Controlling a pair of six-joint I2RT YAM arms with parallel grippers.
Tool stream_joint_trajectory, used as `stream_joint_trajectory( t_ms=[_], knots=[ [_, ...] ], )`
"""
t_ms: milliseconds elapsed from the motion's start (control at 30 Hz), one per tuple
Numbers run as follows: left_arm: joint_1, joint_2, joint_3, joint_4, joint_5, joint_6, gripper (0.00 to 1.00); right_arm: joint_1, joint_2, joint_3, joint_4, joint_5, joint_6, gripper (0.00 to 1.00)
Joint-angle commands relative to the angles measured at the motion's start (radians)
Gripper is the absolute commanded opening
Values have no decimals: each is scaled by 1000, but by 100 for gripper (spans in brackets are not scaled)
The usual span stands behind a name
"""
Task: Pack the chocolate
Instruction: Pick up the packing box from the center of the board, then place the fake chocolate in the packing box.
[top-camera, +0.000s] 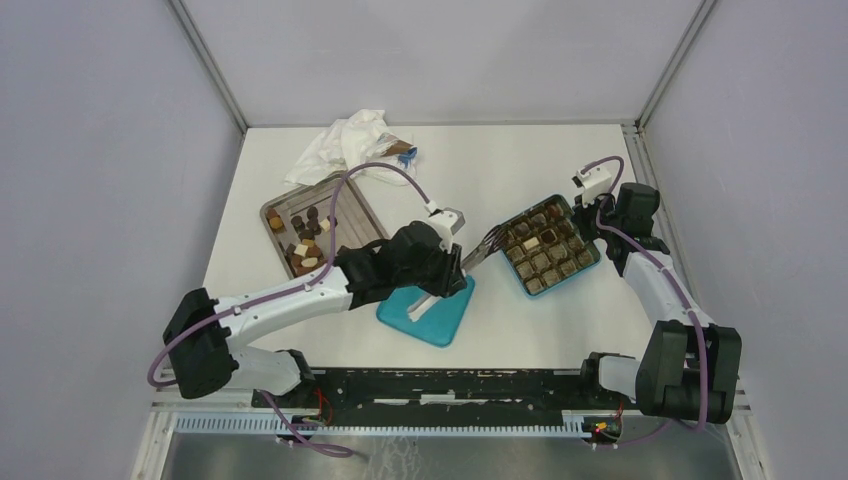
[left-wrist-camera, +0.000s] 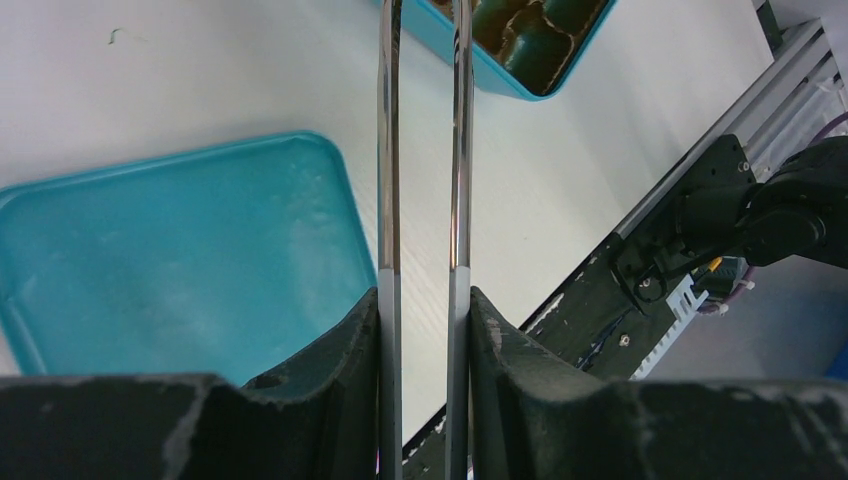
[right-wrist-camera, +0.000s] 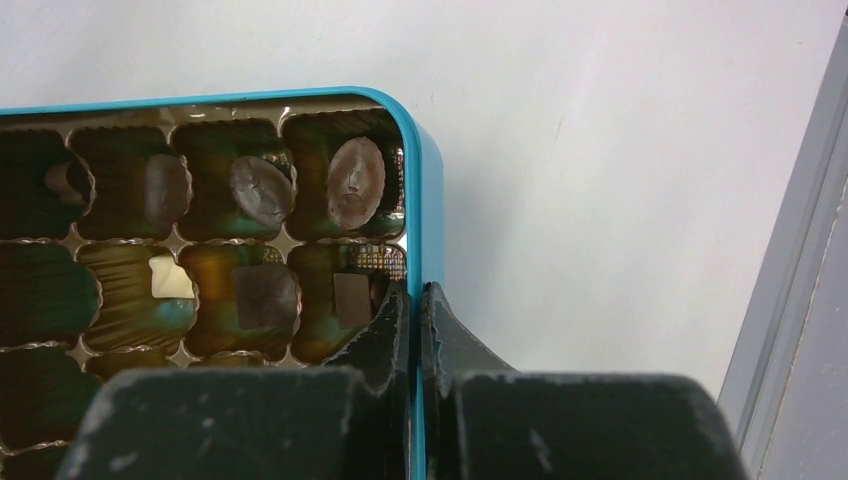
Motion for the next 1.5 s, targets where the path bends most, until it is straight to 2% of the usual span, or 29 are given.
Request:
stream_joint_trajectory(
  t_ms=[0,567,900,1467],
  knots=[
    [-50,65,109,97,-66,-23,2,3,0,15,59,-43,6,0],
    [-119,291,271,-10,-158,-4,3,3,39,26,34,-56,-6,0],
    [-136,290,289,-78,-209,-5,5,3,54,31,26,-51,-8,0],
    [-160,299,282,-112,-197,-14,10,3,71,35,20,-51,-6,1]
  ],
)
